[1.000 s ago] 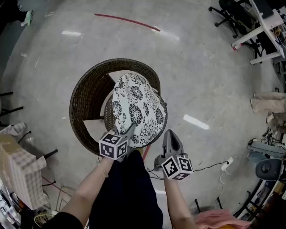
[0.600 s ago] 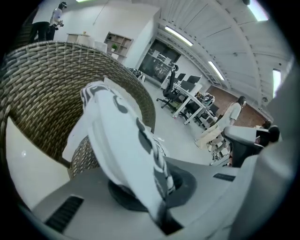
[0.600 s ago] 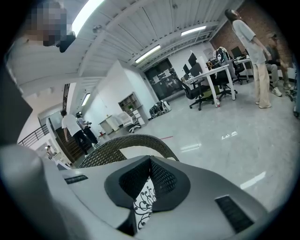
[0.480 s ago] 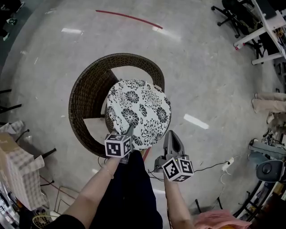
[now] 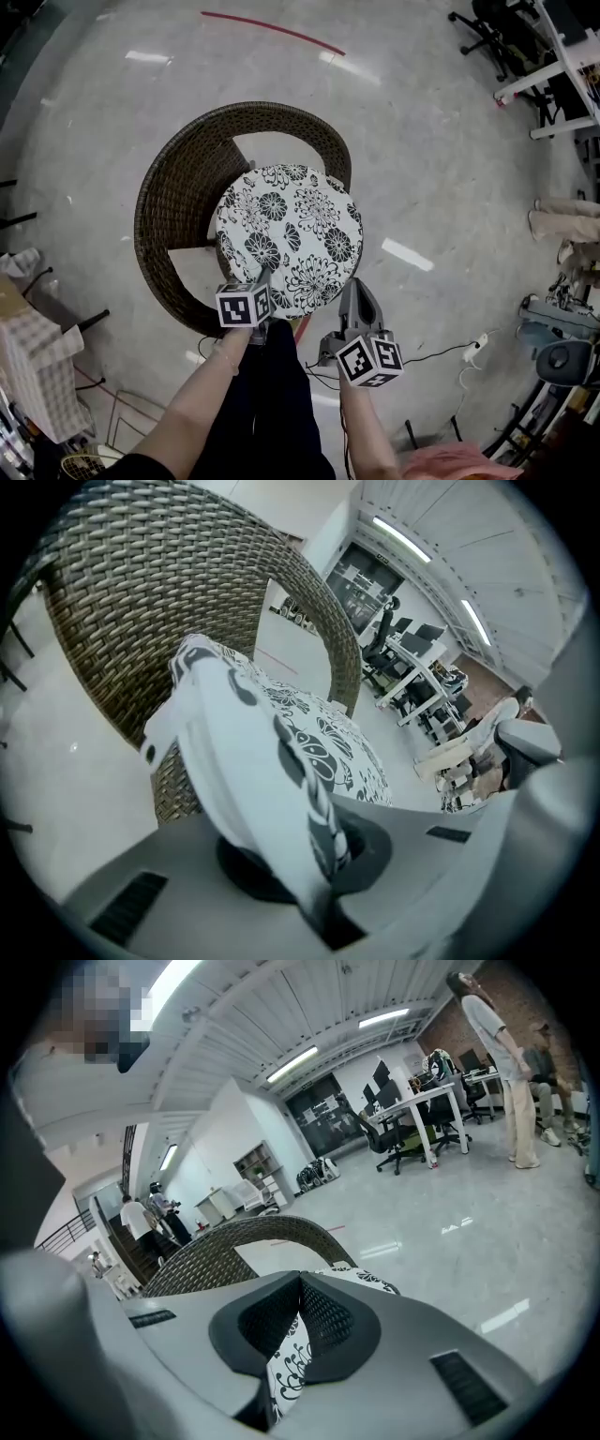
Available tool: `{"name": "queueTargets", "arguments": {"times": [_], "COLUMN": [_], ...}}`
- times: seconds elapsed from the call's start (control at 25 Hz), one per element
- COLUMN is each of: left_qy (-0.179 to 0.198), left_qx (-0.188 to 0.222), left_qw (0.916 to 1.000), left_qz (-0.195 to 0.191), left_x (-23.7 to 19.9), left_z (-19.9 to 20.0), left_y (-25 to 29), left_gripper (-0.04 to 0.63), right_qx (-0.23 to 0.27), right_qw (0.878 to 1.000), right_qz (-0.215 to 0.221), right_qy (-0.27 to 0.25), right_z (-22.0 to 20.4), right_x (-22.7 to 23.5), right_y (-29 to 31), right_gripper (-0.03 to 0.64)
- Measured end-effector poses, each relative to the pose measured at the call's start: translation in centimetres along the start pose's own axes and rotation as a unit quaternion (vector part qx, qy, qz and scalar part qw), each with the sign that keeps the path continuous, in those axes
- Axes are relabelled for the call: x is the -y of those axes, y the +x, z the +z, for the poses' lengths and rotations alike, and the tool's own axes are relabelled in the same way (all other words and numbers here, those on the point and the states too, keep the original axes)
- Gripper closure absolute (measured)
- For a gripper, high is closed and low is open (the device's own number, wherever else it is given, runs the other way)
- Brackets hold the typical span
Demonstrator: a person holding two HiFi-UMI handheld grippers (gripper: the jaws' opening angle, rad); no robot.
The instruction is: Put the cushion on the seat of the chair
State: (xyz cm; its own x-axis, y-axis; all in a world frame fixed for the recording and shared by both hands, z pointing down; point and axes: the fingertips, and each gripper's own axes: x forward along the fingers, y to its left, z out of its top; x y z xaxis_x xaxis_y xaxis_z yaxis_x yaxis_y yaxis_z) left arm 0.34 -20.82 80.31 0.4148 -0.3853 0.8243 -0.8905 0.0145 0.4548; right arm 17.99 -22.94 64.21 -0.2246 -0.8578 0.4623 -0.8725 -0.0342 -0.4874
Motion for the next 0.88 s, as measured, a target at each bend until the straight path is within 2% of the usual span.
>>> {"name": "queueTargets", "arguments": {"times": [0.28,0.44,0.6,0.72,0.88], "left_qy": [-0.040,-0.083,-0.069,-0.072,-0.084], "left_qx": [-0.028,-0.037,-0.048,-0.058,-0.070], "left_qw": [0.9985,0.9953,0.9959,0.9948,0.9910], "left_qz": [0.026,0.033,0.036,0.042,0.077], "left_x": [-2.2,-2.9,-3.0,-3.1,-3.9], "left_z": [-1.6,-2.3,-2.8,-3.0,-3.3], "left_y": [1.7,2.5,2.9,3.3,3.2], "left_gripper": [0.568,0.563,0.541,0.468,0.371], "right_qx": [-0.001,-0.008,-0.017,-0.020,-0.018], "right_qw": [0.999,0.998,0.998,0.998,0.997], "right_qz": [0.001,0.005,0.004,0.002,0.000], "right_qy": [0.036,0.057,0.065,0.065,0.074], "right_z": [-1.8,-2.8,-3.6,-3.8,-3.7], "right_x": [-0.5,-0.8,-0.6,-0.4,-0.2], "right_y": [1.8,2.2,1.9,1.7,1.5], "right_gripper": [0.591,0.591,0.591,0.591,0.591]}}
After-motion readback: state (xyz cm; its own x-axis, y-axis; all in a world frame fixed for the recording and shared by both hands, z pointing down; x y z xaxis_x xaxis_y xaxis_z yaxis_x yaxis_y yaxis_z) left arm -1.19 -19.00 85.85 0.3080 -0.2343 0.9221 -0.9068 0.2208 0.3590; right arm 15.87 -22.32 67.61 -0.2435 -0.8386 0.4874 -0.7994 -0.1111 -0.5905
